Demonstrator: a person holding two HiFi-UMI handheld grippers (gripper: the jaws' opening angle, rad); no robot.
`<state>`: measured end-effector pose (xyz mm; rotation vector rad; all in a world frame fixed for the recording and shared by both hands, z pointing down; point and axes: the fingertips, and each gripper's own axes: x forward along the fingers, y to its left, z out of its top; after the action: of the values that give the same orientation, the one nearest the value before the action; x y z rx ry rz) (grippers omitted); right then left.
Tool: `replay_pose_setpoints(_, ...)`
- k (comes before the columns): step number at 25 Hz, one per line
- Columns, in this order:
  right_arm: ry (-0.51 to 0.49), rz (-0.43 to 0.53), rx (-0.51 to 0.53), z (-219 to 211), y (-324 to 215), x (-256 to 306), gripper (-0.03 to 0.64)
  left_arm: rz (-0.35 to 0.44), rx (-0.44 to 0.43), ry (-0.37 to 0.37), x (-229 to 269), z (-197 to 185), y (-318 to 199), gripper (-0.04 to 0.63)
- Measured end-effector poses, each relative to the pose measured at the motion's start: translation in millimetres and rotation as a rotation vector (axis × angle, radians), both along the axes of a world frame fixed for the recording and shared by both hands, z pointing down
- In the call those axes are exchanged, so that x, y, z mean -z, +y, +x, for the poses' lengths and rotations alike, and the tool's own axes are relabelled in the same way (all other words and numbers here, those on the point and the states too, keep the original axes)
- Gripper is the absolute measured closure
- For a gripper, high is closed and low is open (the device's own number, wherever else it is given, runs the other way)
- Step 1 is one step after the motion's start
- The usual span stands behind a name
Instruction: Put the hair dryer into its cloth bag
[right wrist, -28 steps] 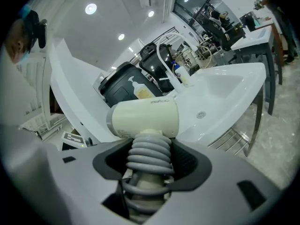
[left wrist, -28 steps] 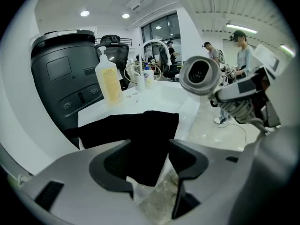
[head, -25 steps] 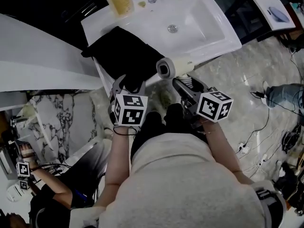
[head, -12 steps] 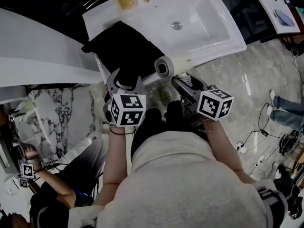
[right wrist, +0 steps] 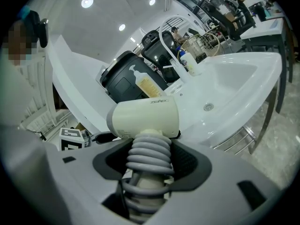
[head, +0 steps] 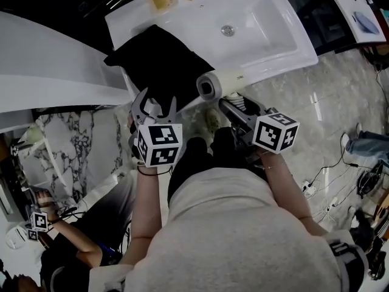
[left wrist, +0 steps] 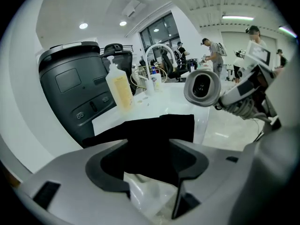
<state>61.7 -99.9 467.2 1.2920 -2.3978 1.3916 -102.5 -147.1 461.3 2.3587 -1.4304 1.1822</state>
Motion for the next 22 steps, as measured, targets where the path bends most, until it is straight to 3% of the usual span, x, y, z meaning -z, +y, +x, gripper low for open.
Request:
replay_pose_setpoints(6,0.013,-0.002,0.025,-3.5,-0.6,-0.9,0.374,-0.074,-0.044,0.013,-12.2,5.9,8.3,0.354)
replay_pose_setpoints(9,0.011,-0.008,0.064,-6.9,2.1,-1.2,0.374,-0.080,-0.050,0.024,-13.6,8.4,9.7,0.549)
replay_pose_setpoints(10,-0.001,-0.013,0.084,-9.2,3.4,-1.0,0.374,-0.083,-0.050,0.034,-13.2,8.8,9.1,0.572)
replay_pose_setpoints(13,-0.016,-0.022,0.160,-16.0,9.0,-2.2,0.374,-0.105,-0.063,0.080,-10.2,12.4,7.3,0.577)
replay_pose_setpoints(18,0.047,-0.017,0.310,-26.0,19.6,-10.3,0.374,-0.103,-0.057,0.152,5.4,16.3,0.6,0.580)
replay_pose_setpoints(22,0.017,-0.045,0.401,-39.0,27.7,-13.6,0.374,-0.082,-0.063,0.194,18.9,18.1,-6.1,0.580)
